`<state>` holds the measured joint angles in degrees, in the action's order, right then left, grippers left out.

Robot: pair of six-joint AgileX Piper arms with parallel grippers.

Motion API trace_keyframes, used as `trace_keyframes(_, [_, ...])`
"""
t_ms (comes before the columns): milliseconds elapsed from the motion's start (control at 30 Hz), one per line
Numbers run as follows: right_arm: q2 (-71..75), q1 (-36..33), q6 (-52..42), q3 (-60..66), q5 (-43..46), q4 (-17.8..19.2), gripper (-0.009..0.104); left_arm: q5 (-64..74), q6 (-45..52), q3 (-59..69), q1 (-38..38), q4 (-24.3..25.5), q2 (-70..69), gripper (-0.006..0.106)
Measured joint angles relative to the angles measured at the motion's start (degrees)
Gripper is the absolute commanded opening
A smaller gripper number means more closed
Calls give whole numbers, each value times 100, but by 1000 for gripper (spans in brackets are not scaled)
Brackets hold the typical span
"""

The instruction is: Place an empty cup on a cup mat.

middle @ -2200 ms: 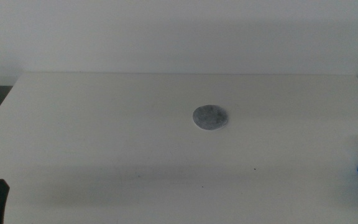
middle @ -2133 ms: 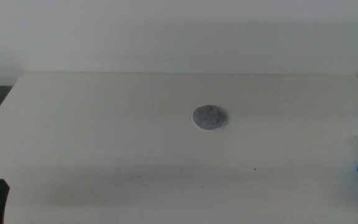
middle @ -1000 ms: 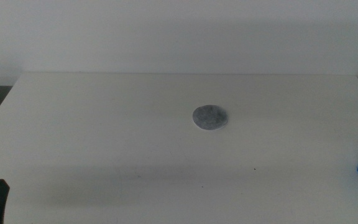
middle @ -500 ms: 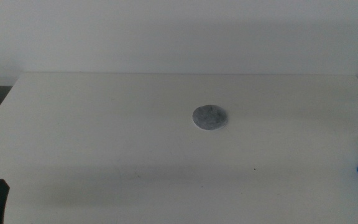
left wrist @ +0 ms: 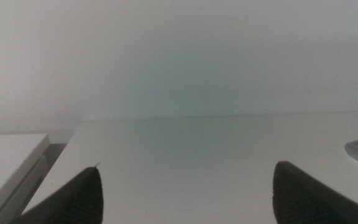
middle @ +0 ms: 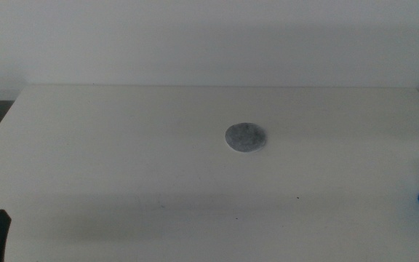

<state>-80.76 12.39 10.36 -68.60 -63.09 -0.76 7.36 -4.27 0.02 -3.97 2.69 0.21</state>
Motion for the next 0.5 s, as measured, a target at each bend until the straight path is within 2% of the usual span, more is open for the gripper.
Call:
trace_keyframes(200, [-623,418,-203,-72,9,-5,93,0,0,0,0,0,0,94])
trace_keyframes(500, [-1669,428,-242,-72,380,-5,93,0,0,0,0,0,0,94])
